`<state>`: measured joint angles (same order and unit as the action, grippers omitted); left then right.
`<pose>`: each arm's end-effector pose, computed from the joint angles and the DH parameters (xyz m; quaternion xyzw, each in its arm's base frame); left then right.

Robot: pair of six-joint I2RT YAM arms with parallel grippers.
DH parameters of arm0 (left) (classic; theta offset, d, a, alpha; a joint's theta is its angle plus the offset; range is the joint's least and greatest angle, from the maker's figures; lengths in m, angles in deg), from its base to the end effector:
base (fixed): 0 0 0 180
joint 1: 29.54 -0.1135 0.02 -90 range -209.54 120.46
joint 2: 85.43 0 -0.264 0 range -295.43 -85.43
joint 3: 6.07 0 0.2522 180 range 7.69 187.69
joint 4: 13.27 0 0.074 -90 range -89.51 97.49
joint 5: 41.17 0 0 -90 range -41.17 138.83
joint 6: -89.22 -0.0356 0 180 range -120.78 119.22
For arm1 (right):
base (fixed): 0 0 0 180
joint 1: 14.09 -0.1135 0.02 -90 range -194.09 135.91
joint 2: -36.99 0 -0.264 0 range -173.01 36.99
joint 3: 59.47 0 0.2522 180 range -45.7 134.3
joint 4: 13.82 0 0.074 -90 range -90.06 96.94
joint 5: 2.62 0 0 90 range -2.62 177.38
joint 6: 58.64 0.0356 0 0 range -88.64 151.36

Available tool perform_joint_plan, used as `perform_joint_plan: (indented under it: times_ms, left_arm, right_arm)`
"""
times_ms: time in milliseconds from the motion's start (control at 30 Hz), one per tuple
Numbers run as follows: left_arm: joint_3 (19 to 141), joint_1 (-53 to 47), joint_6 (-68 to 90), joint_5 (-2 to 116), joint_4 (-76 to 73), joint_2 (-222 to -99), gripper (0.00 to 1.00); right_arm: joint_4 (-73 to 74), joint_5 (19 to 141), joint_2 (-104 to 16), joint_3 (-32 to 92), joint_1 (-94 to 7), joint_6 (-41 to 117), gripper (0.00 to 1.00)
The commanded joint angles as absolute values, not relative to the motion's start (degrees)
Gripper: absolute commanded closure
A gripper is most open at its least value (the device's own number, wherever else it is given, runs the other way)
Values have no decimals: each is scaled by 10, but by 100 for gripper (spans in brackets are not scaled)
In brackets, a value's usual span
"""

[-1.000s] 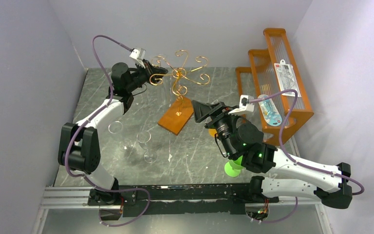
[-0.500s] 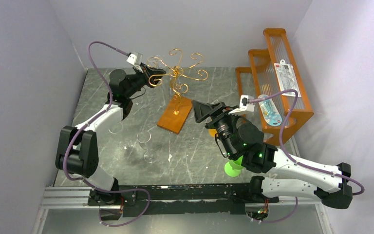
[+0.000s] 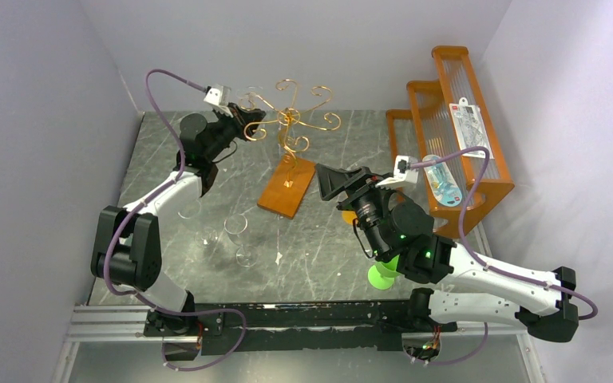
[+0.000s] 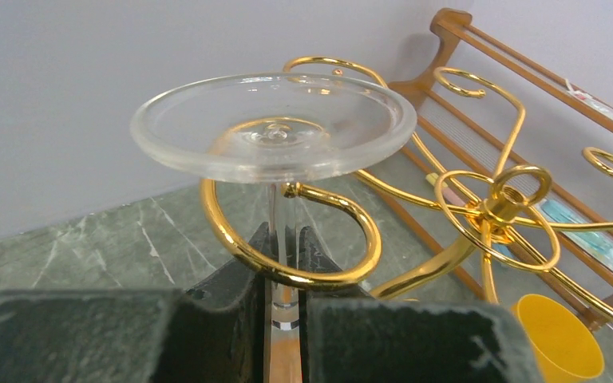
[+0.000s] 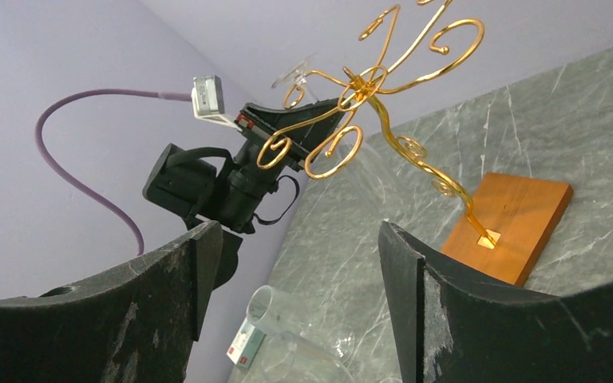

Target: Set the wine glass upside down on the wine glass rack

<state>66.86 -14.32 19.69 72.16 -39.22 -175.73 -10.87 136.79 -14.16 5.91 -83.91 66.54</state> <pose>0.3510 -0.1101 0.3181 0.1238 0.6451 -0.3530 0.6662 0.0923 0.1729 0.4001 0.1370 0.6462 0.3959 0.6379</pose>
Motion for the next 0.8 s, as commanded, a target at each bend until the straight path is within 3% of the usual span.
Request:
perform_joint_plan:
  times_ms: [0,367,767]
  left_arm:
    - [667,-141,164,683,-440,-1742,95]
    - [626,-141,139,677,-485,-1712,95]
    - [582,-141,98,790,-526,-1702,92]
  right_arm:
    - [-104,1380,-138,58,-838,679,24]
    - [-103,1376,-142,59,-838,680,24]
    - [-101,1375,-140,57,-838,683,24]
